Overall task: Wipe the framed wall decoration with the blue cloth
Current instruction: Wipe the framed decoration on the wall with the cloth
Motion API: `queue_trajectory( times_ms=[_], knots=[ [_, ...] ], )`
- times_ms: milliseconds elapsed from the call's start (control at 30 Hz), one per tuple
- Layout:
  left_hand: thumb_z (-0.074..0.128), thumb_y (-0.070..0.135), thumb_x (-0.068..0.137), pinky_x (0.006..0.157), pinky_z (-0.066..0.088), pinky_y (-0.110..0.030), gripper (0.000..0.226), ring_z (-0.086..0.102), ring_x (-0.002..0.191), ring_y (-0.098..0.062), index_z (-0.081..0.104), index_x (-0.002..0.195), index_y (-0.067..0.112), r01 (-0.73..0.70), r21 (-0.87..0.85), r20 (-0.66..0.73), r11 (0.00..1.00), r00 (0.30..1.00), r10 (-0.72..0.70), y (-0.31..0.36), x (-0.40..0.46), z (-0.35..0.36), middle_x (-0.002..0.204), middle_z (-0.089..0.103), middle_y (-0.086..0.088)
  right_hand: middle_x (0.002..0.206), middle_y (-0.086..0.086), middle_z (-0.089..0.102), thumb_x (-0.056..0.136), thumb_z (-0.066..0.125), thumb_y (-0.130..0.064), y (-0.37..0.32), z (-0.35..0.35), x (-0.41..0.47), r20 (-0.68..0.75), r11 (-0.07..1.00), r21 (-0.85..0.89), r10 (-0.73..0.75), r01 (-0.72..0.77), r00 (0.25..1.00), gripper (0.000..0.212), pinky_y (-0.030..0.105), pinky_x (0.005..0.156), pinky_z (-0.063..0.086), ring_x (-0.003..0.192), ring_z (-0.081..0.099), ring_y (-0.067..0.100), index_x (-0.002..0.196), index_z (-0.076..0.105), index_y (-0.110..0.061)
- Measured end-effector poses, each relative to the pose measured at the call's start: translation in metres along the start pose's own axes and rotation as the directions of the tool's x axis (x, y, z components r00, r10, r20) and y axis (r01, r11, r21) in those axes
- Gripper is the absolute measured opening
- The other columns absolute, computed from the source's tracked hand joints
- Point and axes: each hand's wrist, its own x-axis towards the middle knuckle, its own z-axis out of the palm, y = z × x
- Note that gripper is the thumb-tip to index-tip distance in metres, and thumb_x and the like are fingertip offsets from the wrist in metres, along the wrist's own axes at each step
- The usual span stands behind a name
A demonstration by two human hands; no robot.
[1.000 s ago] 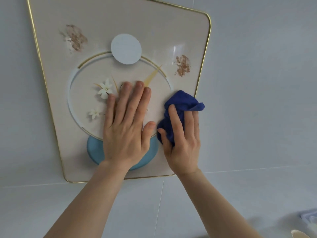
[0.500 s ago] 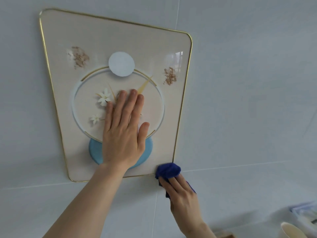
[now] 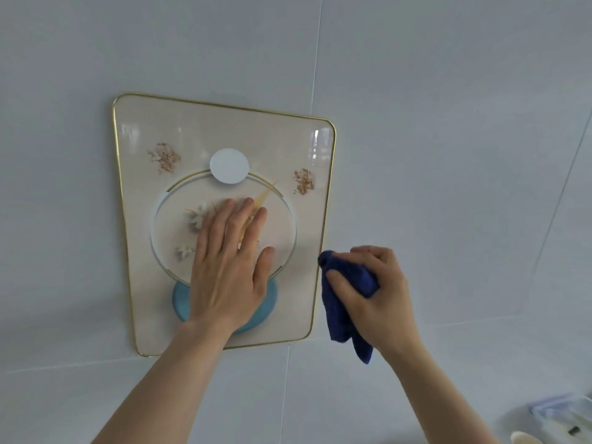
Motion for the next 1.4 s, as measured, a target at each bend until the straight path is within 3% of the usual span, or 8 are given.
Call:
queue_trajectory(
  times_ms=[133,233,400,500,667,867,1233,1400],
  knots=[
    [0.035,0.038,0.106,0.13,0.012,-0.053,0.058,0.016,0.16,-0.028,0.031,0.16,0.017,-0.003,0.051,-0.011,0.999,1.0,0.003,-0.005,0.01,0.002,0.171,0.024,-0.008,0.099,-0.014,0.075,0.089,0.072,-0.019,-0.048,0.005,0.054,-0.095,0.983,0.075,-0.157,0.165,0.983,0.018,0.046,0.084,0.064,0.101,0.072,0.019,0.099,0.078,-0.033],
    [0.029,0.038,0.106,0.13,0.013,-0.054,0.06,0.01,0.161,-0.026,0.026,0.162,0.017,0.014,0.042,0.002,0.999,1.0,-0.014,-0.011,0.016,0.009,0.173,0.017,-0.006,0.094,-0.029,0.065,0.092,0.069,-0.016,-0.059,0.023,0.088,-0.216,0.927,-0.088,-0.374,0.364,0.902,0.022,0.044,0.105,0.05,0.12,0.057,0.019,0.111,0.077,-0.024],
    [0.021,0.039,0.108,0.131,0.011,-0.052,0.059,0.007,0.162,-0.024,0.022,0.163,0.018,-0.022,0.032,-0.017,0.999,1.0,0.023,-0.021,0.013,0.02,0.174,0.015,-0.003,0.122,0.002,0.067,0.094,0.063,0.002,-0.038,0.061,0.125,-0.401,0.866,-0.171,-0.497,0.47,0.769,0.033,0.035,0.103,0.052,0.118,0.063,0.028,0.124,0.072,-0.008],
    [0.019,0.039,0.108,0.132,0.007,-0.049,0.059,0.006,0.162,-0.023,0.02,0.163,0.019,-0.037,0.057,-0.032,0.998,0.999,0.039,-0.025,0.014,0.025,0.174,0.015,-0.001,0.145,0.012,0.062,0.102,0.06,-0.012,-0.029,0.083,0.129,-0.358,0.832,-0.243,-0.555,0.499,0.751,0.032,0.034,0.119,0.043,0.139,0.054,0.025,0.133,0.067,-0.007],
    [0.017,0.042,0.107,0.132,0.005,-0.046,0.06,0.009,0.162,-0.022,0.019,0.164,0.02,-0.032,0.097,-0.08,0.995,0.996,0.04,-0.028,0.013,0.038,0.173,0.017,-0.001,0.163,0.027,0.039,0.108,0.035,-0.036,-0.01,0.099,0.124,-0.193,0.668,-0.425,-0.726,0.611,0.66,0.056,0.055,0.131,0.024,0.157,0.027,0.041,0.147,0.052,0.001],
    [0.016,0.042,0.107,0.132,0.01,-0.047,0.061,0.015,0.161,-0.023,0.022,0.163,0.019,-0.025,0.116,-0.146,0.993,0.988,0.042,-0.028,0.016,0.049,0.172,0.022,-0.001,0.16,0.032,0.04,0.104,0.043,-0.009,-0.004,0.114,0.13,-0.194,0.598,-0.526,-0.777,0.605,0.598,0.047,0.06,0.127,0.028,0.154,0.032,0.044,0.147,0.049,0.007],
    [0.021,0.04,0.107,0.131,0.011,-0.047,0.06,0.016,0.16,-0.024,0.023,0.163,0.019,-0.016,0.136,-0.171,0.991,0.984,0.04,-0.027,0.015,0.048,0.171,0.024,-0.002,0.156,0.016,0.052,0.104,0.06,-0.033,0.001,0.079,0.144,0.069,0.291,-0.687,-0.886,0.666,0.458,0.049,0.052,0.127,0.033,0.151,0.042,0.038,0.146,0.056,-0.008],
    [0.02,0.04,0.107,0.131,0.013,-0.048,0.06,0.017,0.16,-0.024,0.023,0.163,0.019,-0.016,0.135,-0.192,0.991,0.98,0.042,-0.027,0.015,0.05,0.171,0.023,-0.001,0.159,0.019,0.049,0.105,0.06,-0.026,-0.015,0.093,0.16,-0.151,0.494,-0.66,-0.825,0.565,0.545,0.044,0.061,0.128,0.026,0.152,0.036,0.044,0.145,0.057,-0.007]
  ],
)
